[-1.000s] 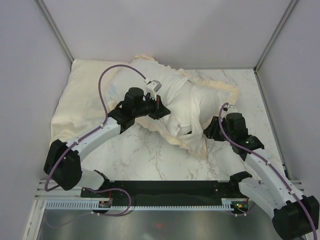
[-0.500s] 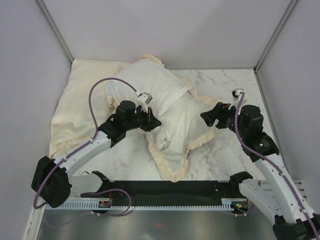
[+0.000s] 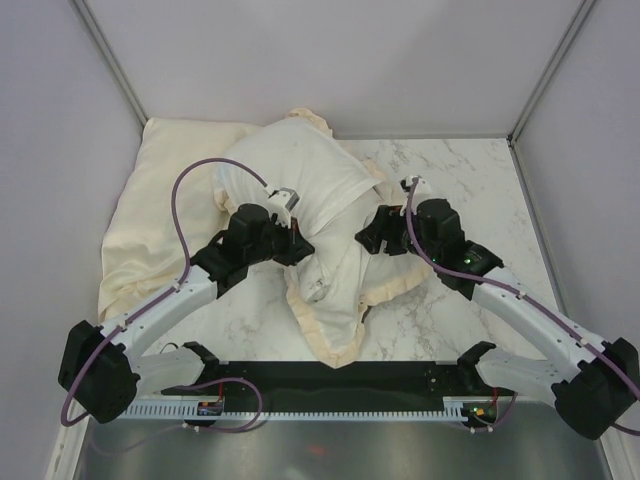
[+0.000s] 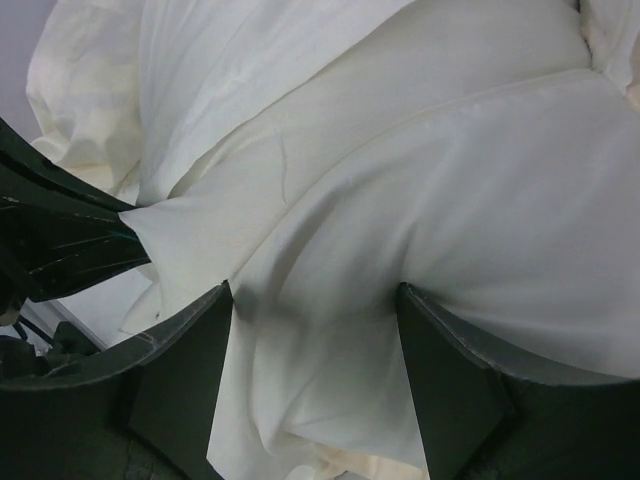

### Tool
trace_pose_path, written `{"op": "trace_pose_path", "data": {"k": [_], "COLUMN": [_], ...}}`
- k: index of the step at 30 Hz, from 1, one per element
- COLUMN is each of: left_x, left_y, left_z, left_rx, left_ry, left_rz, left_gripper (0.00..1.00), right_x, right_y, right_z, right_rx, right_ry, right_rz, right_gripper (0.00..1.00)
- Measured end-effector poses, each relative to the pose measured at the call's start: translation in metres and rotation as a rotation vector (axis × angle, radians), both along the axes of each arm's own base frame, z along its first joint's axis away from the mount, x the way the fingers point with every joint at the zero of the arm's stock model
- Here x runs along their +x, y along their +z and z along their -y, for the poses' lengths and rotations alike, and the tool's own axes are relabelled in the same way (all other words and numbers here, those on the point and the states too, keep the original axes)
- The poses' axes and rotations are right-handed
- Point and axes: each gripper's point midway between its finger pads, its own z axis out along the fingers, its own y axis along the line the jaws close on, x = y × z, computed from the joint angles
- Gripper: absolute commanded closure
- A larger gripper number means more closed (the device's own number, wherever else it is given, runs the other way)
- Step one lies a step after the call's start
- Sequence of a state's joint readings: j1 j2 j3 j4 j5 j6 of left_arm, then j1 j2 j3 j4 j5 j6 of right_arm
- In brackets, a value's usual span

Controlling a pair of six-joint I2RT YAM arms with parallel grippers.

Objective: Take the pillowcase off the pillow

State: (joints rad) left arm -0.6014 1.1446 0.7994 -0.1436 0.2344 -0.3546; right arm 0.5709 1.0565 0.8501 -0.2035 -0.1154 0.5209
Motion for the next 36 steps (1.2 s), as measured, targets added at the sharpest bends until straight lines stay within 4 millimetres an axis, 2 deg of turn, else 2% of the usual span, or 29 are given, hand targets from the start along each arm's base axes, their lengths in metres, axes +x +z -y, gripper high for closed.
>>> {"op": "trace_pose_path", "data": {"k": [2, 5, 6, 10, 19, 21, 25, 28, 32, 36], "left_x": [0.0, -0.001, -0.001, 0.001, 0.009, 0.014, 0.025, 0.032, 0.042, 0.041], "left_y": [-0.002, -0.005, -0.005, -0.006, -0.004, 0.0, 0.011, 0.02, 0.028, 0.037], "left_z": [-0.002, -0.005, -0.006, -0.01, -0.014, -0.014, -0.022, -0.028, -0.039, -0.043], "left_rx": [0.007, 0.023, 0.026, 0.041, 0.063, 0.069, 0.086, 0.082, 0.066, 0.044], "left_ry": [0.005, 0.02, 0.022, 0.042, 0.087, 0.103, 0.156, 0.184, 0.218, 0.217], "left_rz": [-0.006, -0.013, -0.015, -0.011, 0.006, 0.012, 0.027, 0.037, 0.043, 0.055], "left_gripper": [0.98, 0.98, 0.98, 0.98, 0.98, 0.98, 0.98, 0.98, 0.98, 0.98], "right_x": [0.001, 0.003, 0.005, 0.014, 0.012, 0.009, 0.004, -0.002, -0.002, 0.002], "right_y": [-0.011, -0.025, -0.029, -0.04, -0.023, -0.018, -0.014, -0.014, -0.015, -0.022], "right_z": [-0.009, -0.018, -0.019, -0.02, -0.004, 0.008, 0.049, 0.072, 0.096, 0.112], "right_rx": [-0.033, -0.086, -0.102, -0.144, -0.178, -0.197, -0.271, -0.309, -0.325, -0.335], "right_ry": [-0.003, -0.02, -0.031, -0.084, -0.163, -0.204, -0.323, -0.378, -0.437, -0.475], "right_rz": [-0.015, -0.028, -0.032, -0.05, -0.024, -0.011, -0.008, -0.017, -0.034, -0.06], "right_gripper": [0.27, 0.51, 0.7, 1.0, 1.0, 1.0, 1.0, 1.0, 1.0, 1.0]}}
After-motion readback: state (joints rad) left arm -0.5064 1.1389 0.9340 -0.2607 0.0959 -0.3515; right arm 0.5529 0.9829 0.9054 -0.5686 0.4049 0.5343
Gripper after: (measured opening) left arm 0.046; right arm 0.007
